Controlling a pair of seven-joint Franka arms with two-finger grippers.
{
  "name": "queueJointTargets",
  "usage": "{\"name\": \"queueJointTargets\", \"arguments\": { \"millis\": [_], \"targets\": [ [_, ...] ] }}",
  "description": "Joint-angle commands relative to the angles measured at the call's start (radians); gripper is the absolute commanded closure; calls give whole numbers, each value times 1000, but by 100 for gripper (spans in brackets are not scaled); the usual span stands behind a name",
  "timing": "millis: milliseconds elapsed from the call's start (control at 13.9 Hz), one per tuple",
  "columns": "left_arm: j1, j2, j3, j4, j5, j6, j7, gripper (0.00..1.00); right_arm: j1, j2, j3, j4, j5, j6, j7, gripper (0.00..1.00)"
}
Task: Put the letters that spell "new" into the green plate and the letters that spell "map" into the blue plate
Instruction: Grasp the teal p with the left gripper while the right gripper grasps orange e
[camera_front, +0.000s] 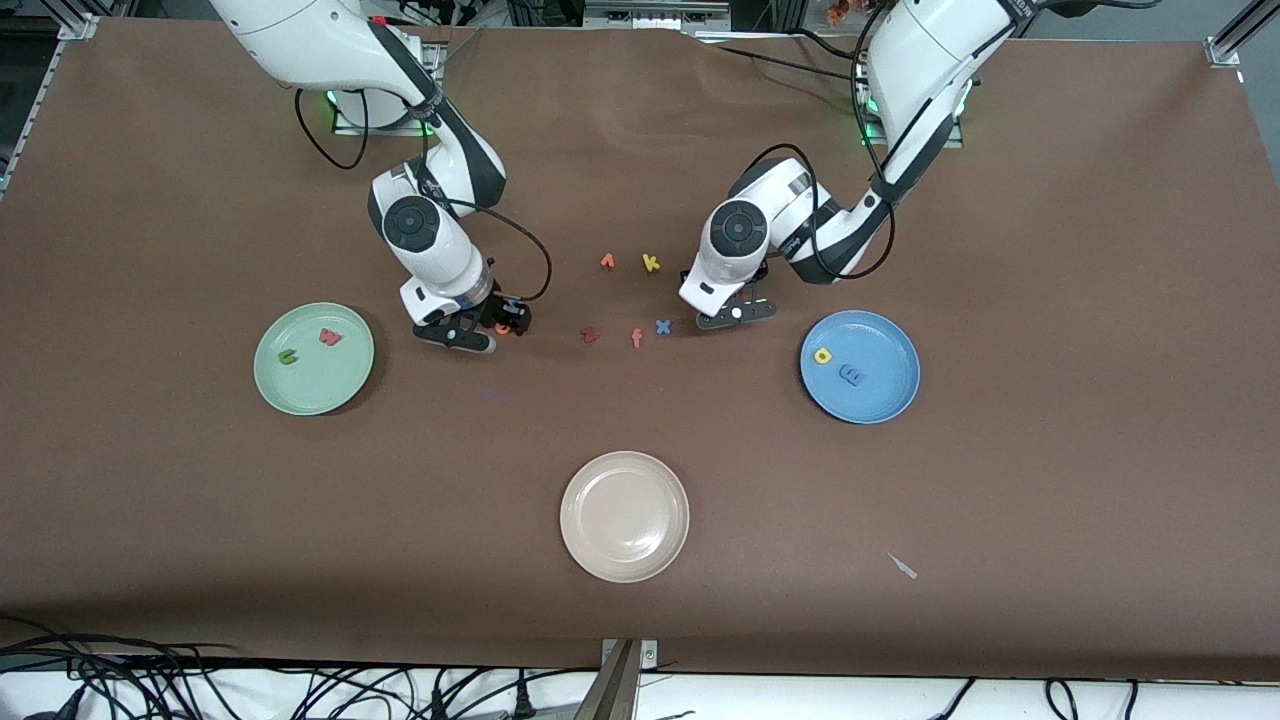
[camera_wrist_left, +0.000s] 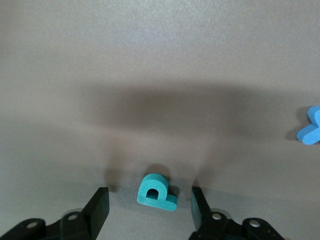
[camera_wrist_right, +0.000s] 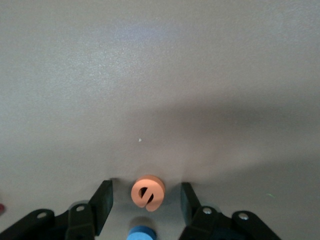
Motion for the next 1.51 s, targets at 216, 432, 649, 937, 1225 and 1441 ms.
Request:
{"name": "queueJointTargets", "arguments": {
  "millis": [216, 432, 649, 937, 1225, 1441],
  "targets": [
    [10, 2, -8, -15, 10, 15, -15, 62, 14, 10, -17, -13, -24, 24, 7, 63],
    [12, 0, -8, -15, 9, 15, -15, 74, 14, 12, -17, -13, -36, 24, 7, 75],
    [12, -4, -5, -14, 10, 10, -15, 76, 12, 10, -17, -15, -38, 24, 5, 76],
    [20, -33, -8, -3, 10, -8, -12, 76, 12, -30, -37, -15, -39, -18, -48, 76],
    [29, -84, -5, 52, 17, -160, 3, 76, -34, -129, -80, -13, -41, -166, -209, 76],
    [30, -86, -3, 130, 33, -276, 38, 76, -121, -201, -84, -15, -41, -272, -385, 76]
  ]
}}
